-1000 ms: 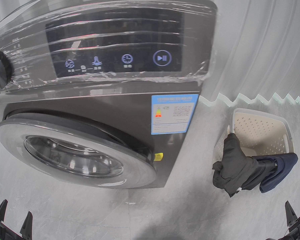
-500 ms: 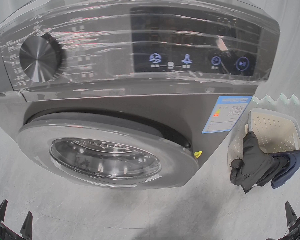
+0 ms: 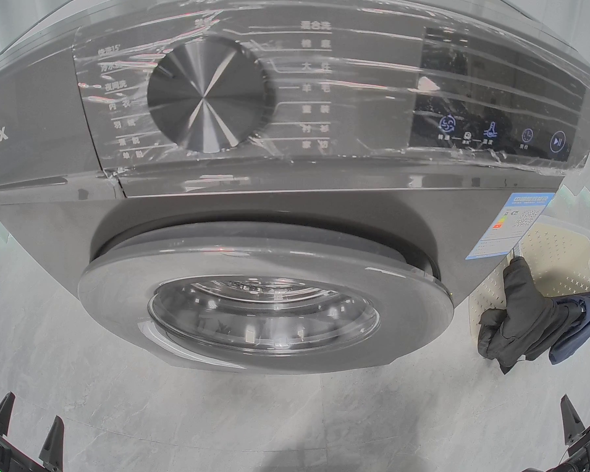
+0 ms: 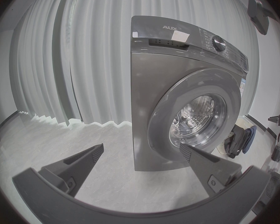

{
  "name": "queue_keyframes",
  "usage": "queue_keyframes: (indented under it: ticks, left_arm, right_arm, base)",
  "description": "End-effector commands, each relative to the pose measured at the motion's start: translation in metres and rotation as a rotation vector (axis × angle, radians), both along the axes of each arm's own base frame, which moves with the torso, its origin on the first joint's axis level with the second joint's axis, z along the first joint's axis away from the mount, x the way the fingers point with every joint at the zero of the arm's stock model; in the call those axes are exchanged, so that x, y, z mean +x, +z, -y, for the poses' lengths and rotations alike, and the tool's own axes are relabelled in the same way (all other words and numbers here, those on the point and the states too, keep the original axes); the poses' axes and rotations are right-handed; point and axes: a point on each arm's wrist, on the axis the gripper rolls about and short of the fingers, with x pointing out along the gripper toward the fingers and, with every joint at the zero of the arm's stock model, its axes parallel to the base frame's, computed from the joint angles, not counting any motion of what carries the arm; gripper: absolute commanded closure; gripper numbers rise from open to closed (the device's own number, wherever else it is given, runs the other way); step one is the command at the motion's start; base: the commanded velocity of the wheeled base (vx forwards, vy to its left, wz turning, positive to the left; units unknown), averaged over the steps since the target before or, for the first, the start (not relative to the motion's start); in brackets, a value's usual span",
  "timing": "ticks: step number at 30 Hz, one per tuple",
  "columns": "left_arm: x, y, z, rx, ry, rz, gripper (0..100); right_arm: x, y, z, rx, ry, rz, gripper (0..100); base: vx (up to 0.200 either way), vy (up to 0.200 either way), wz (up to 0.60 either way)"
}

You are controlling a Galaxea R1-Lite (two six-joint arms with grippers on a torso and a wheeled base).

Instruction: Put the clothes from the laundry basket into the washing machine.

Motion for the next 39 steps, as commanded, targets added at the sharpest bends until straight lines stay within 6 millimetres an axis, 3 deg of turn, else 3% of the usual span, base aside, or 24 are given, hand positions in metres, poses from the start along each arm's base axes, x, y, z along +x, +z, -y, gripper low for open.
queue_keyframes:
  ticks: [1,12,18,39]
  left_arm:
    - [-0.0002,-0.0045,0.0,-0.001,0.0,0.002,0]
    - [-0.0002,-0.0045,0.0,0.001,0.0,0.002,0]
    - [-0.0002,-0.0045,0.0,-0.001,0.0,0.002,0]
    - [-0.0002,-0.0045,0.0,0.001,0.0,0.002,0]
  right_arm:
    - [0.0004,-0.0047,0.0,0.0,0.0,-0.006,0]
    - [0.0004,-0.0047,0.0,0.0,-0.001,-0.006,0]
    - [0.0004,-0.0047,0.0,0.0,-0.001,-0.006,0]
    - [0.0004,-0.0047,0.0,0.0,-0.001,-0.006,0]
  base:
    - [0.0,0.0,0.0]
    - [0.0,0.0,0.0]
    - [0.0,0.0,0.6]
    - [0.0,0.0,0.0]
